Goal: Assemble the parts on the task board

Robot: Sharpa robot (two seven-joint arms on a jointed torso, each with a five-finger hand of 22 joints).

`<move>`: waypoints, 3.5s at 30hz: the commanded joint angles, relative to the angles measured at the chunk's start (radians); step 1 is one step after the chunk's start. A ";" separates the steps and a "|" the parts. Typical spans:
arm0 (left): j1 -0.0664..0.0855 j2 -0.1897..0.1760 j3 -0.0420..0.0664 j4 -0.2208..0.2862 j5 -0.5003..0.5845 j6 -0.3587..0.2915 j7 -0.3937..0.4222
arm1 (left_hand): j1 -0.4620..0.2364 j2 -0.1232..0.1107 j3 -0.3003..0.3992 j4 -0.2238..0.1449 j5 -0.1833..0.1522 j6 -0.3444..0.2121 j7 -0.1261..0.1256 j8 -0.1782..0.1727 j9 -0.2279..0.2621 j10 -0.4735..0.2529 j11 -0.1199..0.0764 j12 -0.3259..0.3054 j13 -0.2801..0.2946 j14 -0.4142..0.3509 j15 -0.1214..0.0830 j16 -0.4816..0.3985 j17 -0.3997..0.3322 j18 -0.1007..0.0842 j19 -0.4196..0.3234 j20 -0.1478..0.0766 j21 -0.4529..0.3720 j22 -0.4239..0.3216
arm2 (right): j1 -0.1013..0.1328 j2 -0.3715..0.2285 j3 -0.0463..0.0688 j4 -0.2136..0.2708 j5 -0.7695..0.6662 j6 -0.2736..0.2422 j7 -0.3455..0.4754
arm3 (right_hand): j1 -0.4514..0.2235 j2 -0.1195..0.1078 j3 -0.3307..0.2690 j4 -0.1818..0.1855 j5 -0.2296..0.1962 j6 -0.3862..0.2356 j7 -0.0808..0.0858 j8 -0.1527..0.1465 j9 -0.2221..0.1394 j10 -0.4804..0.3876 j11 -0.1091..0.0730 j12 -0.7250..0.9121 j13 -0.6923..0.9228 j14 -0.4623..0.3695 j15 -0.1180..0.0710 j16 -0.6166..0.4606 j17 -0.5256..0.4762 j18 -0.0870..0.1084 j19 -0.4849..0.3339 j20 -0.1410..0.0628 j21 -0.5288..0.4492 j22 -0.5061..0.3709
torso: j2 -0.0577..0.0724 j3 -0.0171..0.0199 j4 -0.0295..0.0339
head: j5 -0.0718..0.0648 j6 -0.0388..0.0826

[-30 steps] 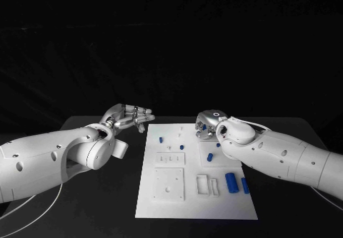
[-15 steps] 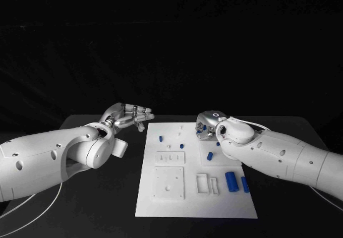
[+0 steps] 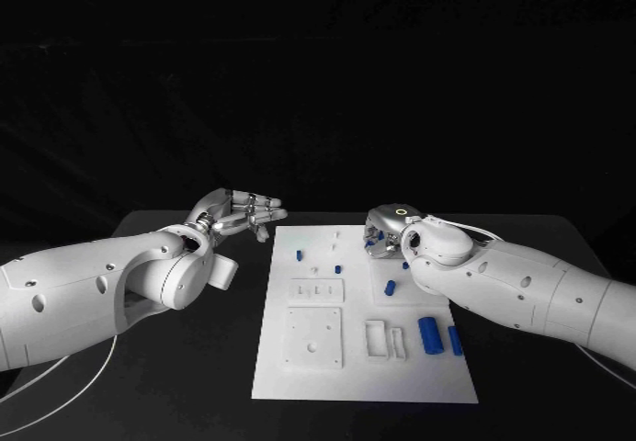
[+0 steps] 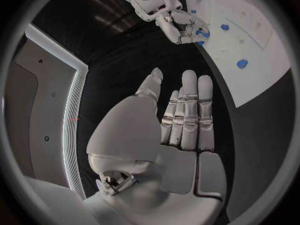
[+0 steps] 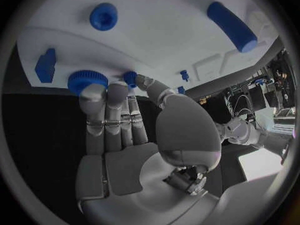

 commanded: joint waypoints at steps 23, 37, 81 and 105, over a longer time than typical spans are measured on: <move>0.005 0.012 0.001 -0.014 0.004 0.010 0.010 | 0.001 0.002 -0.002 -0.002 0.001 -0.004 -0.002 0.002 0.001 -0.005 0.000 0.002 0.001 -0.007 0.002 0.005 -0.002 0.010 -0.008 0.002 0.002 0.004 | 0.008 0.039 0.010 0.006 -0.005 -0.227 -0.019 | 0.003 0.012 0.104 -0.020 -0.092 0.039 -0.012 -0.001 0.053 0.043 -0.017 0.006 0.073 0.001 -0.015 0.000 0.001 -0.002 0.042 -0.018 -0.013 0.043 | 0.003 -0.0023 0.0037 | -0.004 0.017; 0.007 0.015 0.002 -0.001 0.003 0.011 0.010 | 0.001 0.003 -0.002 -0.003 0.001 -0.003 -0.001 0.002 0.001 -0.004 -0.001 0.002 0.001 -0.007 0.002 0.005 -0.002 0.010 -0.008 0.002 0.002 0.004 | 0.011 0.097 0.011 -0.047 -0.005 -0.220 -0.003 | 0.005 0.015 0.097 -0.019 -0.096 0.037 -0.012 -0.001 0.052 0.041 -0.017 0.006 0.068 0.001 -0.014 0.001 0.000 -0.003 0.044 -0.017 -0.019 0.049 | 0.014 -0.0036 0.0158 | 0.000 0.017; 0.012 0.016 0.002 0.007 -0.001 0.011 0.008 | 0.002 0.002 -0.003 -0.007 0.001 -0.007 -0.002 0.002 0.001 -0.007 0.000 0.002 0.001 -0.007 0.002 0.004 -0.003 0.009 -0.008 0.002 0.000 0.009 | 0.009 0.138 0.006 -0.105 -0.012 -0.169 0.007 | 0.002 0.020 0.078 -0.025 -0.074 0.035 -0.011 0.000 0.046 0.039 -0.016 0.006 0.057 0.000 -0.014 0.002 -0.002 -0.002 0.049 -0.017 -0.042 0.070 | 0.036 -0.0132 0.0280 | -0.003 0.031; 0.015 0.020 0.002 0.006 -0.001 0.014 0.005 | 0.003 0.001 -0.003 -0.008 -0.002 -0.013 -0.001 0.002 0.000 -0.011 0.001 0.002 0.001 -0.007 0.003 0.004 -0.003 0.010 -0.008 0.003 -0.002 0.011 | 0.004 0.161 0.003 -0.151 0.032 -0.136 0.033 | -0.002 0.022 0.001 0.005 -0.185 -0.060 0.015 -0.002 -0.013 -0.068 0.022 0.005 -0.068 -0.007 0.017 -0.001 -0.010 0.006 0.048 0.012 -0.098 0.070 | 0.038 -0.0139 0.0289 | 0.010 0.025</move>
